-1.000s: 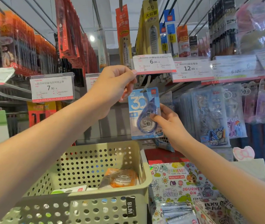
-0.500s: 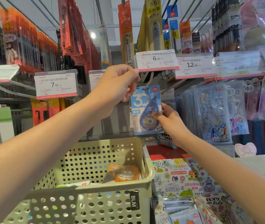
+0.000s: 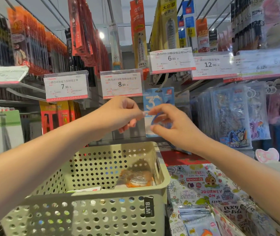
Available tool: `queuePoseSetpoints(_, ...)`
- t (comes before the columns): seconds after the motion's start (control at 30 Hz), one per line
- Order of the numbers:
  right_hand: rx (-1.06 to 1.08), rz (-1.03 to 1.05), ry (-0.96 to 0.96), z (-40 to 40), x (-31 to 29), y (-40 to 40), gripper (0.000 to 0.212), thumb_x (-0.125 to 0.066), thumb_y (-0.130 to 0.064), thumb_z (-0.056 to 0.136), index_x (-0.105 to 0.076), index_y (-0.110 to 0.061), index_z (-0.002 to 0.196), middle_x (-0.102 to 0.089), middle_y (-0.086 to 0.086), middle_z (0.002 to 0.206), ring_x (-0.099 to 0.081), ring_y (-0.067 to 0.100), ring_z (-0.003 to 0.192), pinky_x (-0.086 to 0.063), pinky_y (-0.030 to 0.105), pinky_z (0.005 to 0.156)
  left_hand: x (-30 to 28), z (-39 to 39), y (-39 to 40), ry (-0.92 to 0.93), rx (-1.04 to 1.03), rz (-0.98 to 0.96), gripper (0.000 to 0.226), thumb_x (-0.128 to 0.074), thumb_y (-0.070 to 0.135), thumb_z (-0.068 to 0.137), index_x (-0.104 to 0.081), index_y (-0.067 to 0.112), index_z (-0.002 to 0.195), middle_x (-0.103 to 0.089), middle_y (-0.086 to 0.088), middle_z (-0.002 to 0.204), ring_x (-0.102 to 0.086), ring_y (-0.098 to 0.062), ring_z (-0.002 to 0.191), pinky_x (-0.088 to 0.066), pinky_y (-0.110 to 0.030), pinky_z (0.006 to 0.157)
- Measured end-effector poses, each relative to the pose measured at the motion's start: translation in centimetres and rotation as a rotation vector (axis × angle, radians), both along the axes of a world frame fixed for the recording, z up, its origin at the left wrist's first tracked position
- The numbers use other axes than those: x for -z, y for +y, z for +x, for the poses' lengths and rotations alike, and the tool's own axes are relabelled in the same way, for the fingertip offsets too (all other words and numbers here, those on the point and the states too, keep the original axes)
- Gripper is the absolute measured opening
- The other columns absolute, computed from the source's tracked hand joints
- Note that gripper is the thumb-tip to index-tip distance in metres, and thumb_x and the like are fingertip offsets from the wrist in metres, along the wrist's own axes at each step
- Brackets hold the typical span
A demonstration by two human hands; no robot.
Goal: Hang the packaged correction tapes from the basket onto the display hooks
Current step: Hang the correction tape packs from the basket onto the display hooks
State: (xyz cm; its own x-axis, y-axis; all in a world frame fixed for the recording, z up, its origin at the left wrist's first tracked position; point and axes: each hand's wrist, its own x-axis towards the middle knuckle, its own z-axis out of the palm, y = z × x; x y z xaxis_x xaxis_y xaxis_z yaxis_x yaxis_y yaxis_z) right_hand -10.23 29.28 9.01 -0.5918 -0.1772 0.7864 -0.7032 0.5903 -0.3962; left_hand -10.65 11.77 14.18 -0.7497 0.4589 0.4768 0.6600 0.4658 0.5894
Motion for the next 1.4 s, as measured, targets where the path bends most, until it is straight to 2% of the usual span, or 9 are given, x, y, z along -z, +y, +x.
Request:
queuePoseSetpoints(0.1,-0.07,0.228,-0.146,0.5,-0.3,-0.7,0.023,-0.066,-0.019,0.084,-0.057,-0.026,0.104,-0.055,-0.012,0.105,-0.058,0.007,0.095,-0.045,0.021,0.084,1.0,-0.6,-0.9,-0.056,-0.06,-0.084,0.02,-0.06,0.016,0.088,-0.058,0.009,0.07,-0.055,-0.002,0.053,-0.047,-0.01,0.042,-0.041,-0.02,0.044)
queuePoseSetpoints(0.27,-0.09,0.563,-0.335,0.3,-0.4,-1.7,0.034,-0.066,-0.027,0.084,-0.06,-0.022,0.117,-0.051,-0.021,0.102,-0.058,0.004,0.097,-0.041,0.011,0.076,2.8,-1.8,-2.1,-0.192,-0.19,-0.247,0.012,-0.064,0.016,0.085,-0.058,0.009,0.078,-0.06,-0.004,0.067,-0.055,-0.012,0.052,-0.048,-0.02,0.048)
queuePoseSetpoints(0.53,-0.083,0.843,-0.626,-0.8,-0.3,-3.7,0.057,-0.075,-0.03,0.076,-0.053,-0.029,0.128,-0.056,-0.009,0.129,-0.06,0.009,0.11,-0.051,0.026,0.089,5.2,-2.7,-3.0,-0.561,-0.223,-0.355,0.022,-0.069,0.004,0.08,-0.054,0.005,0.096,-0.06,-0.011,0.095,-0.061,-0.021,0.086,-0.058,-0.032,0.072)
queuePoseSetpoints(0.67,-0.054,0.992,-0.675,-1.4,-0.1,-4.6,0.059,-0.072,-0.022,0.079,-0.049,-0.027,0.133,-0.051,-0.012,0.12,-0.054,0.014,0.118,-0.046,0.024,0.084,6.0,-2.8,-3.1,-0.737,-0.201,-0.316,0.029,-0.066,-0.008,0.079,-0.052,-0.001,0.103,-0.062,-0.015,0.079,-0.063,-0.023,0.064,-0.058,-0.031,0.064)
queuePoseSetpoints(0.77,-0.058,1.062,-0.673,-1.7,0.1,-5.0,0.059,-0.07,-0.018,0.08,-0.049,-0.025,0.134,-0.051,-0.007,0.134,-0.051,0.016,0.121,-0.045,0.029,0.092,6.4,-2.9,-3.0,-0.777,-0.209,-0.279,0.021,-0.063,-0.014,0.079,-0.054,-0.001,0.092,-0.061,-0.014,0.069,-0.06,-0.018,0.048,-0.056,-0.024,0.053)
queuePoseSetpoints(1.07,-0.117,0.956,-0.582,-0.6,-0.6,-4.6,0.06,-0.074,-0.022,0.077,-0.05,-0.023,0.133,-0.055,-0.008,0.132,-0.049,0.009,0.121,-0.04,0.028,0.102,5.7,-3.0,-4.1,-0.918,-0.094,-0.03,0.026,-0.051,-0.014,0.086,-0.057,0.001,0.066,-0.067,-0.01,0.059,-0.064,-0.013,0.048,-0.048,-0.017,0.041)
queuePoseSetpoints(1.17,-0.127,0.857,-0.537,0.0,-1.0,-4.4,0.062,-0.076,-0.024,0.075,-0.051,-0.027,0.132,-0.056,-0.012,0.131,-0.047,0.001,0.116,-0.037,0.02,0.101,5.4,-3.1,-4.5,-0.924,-0.044,0.103,0.025,-0.047,-0.015,0.086,-0.061,0.001,0.073,-0.067,-0.014,0.075,-0.067,-0.016,0.059,-0.053,-0.018,0.05)
queuePoseSetpoints(1.3,-0.119,0.756,-0.497,0.3,-1.0,-4.1,0.058,-0.073,-0.021,0.076,-0.053,-0.029,0.129,-0.052,-0.016,0.127,-0.045,-0.003,0.11,-0.035,0.02,0.099,5.2,-2.6,-4.6,-0.881,-0.05,0.232,0.026,-0.043,-0.018,0.087,-0.057,0.002,0.076,-0.068,-0.013,0.062,-0.068,-0.017,0.048,-0.052,-0.019,0.041)
queuePoseSetpoints(1.4,-0.146,0.651,-0.493,0.7,-0.9,-3.7,0.057,-0.069,-0.019,0.079,-0.05,-0.029,0.131,-0.048,-0.015,0.136,-0.043,-0.002,0.119,-0.034,0.021,0.104,4.9,-2.2,-4.9,-0.865,-0.052,0.302,0.023,-0.042,-0.018,0.087,-0.057,-0.001,0.082,-0.069,-0.015,0.065,-0.069,-0.018,0.049,-0.053,-0.02,0.042)
